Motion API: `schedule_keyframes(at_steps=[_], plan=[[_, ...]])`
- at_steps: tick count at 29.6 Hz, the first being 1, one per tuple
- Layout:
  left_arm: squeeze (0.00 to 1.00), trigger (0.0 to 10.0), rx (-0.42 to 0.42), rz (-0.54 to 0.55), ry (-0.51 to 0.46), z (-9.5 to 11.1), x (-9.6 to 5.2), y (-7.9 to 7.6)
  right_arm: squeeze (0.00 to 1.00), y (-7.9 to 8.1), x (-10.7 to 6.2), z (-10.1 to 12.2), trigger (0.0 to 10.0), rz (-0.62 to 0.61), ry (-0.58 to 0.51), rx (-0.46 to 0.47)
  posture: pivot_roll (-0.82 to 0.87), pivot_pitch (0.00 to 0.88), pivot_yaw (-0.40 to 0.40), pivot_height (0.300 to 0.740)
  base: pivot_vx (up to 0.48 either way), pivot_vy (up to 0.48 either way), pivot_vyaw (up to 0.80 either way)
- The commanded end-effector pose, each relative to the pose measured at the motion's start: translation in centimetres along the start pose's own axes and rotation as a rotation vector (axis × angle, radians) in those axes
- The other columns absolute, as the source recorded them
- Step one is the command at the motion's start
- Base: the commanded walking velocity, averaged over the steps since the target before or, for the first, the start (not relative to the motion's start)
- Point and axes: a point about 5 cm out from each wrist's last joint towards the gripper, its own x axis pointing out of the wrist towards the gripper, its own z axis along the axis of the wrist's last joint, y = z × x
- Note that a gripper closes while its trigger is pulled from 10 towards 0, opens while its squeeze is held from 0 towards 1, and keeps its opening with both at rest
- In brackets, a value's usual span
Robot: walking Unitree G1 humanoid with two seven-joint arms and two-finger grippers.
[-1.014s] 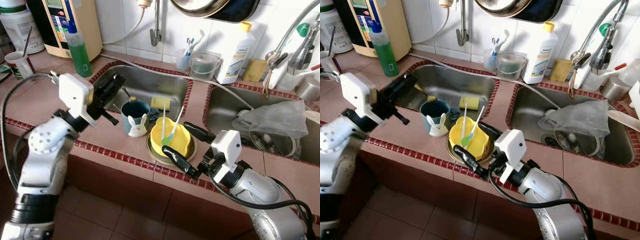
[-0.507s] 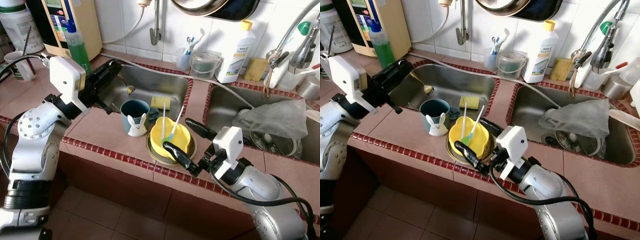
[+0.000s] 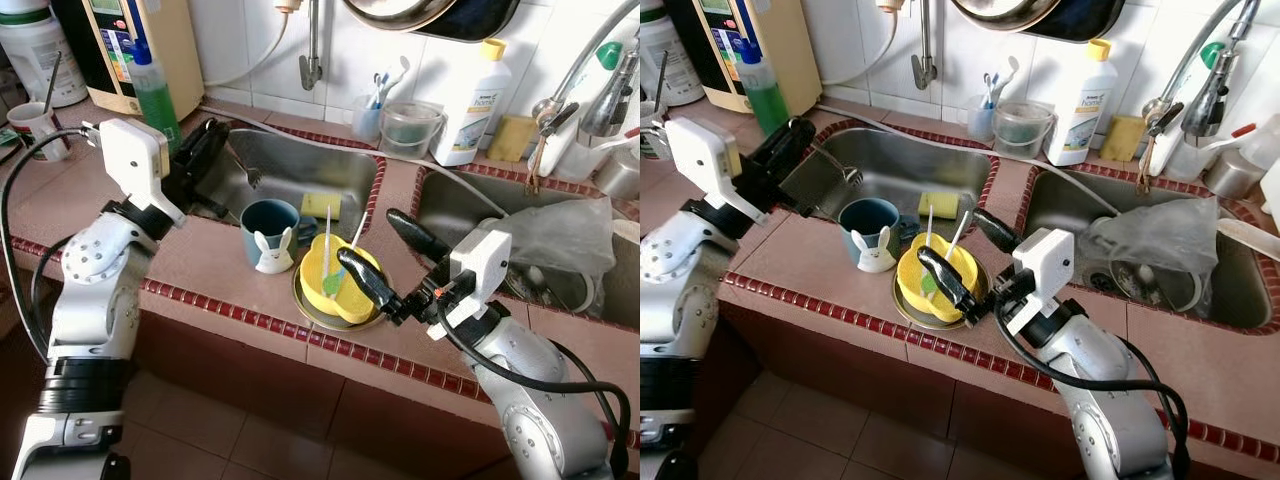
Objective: Kitchen organization
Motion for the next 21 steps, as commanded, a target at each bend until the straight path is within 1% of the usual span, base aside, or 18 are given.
schedule_keyframes(at_steps=[1,9,15,21], plan=[[0.0,10.0,0.008,0.007,-0.027,0.7,0.5,0.3,0.0,-0.1,0.1,0.8,10.0,-0.007,-0.028,-0.009,-0.08,0.037,0.011,0.74,0.0,0.0,0.0],[0.0,10.0,-0.005,0.02,-0.012,0.1,0.8,0.5,0.0,0.0,0.4,1.8,10.0,-0.009,-0.075,0.005,-0.09,0.029,0.015,0.74,0.0,0.0,0.0],[0.0,10.0,-0.017,0.013,-0.023,0.5,1.1,0.6,0.0,0.0,0.4,2.0,10.0,-0.012,-0.085,0.008,-0.09,0.026,0.015,0.74,0.0,0.0,0.0],[0.0,10.0,-0.028,-0.004,-0.035,0.6,1.2,0.5,0.0,0.0,0.4,2.1,10.0,-0.011,-0.087,0.01,-0.09,0.027,0.014,0.74,0.0,0.0,0.0]])
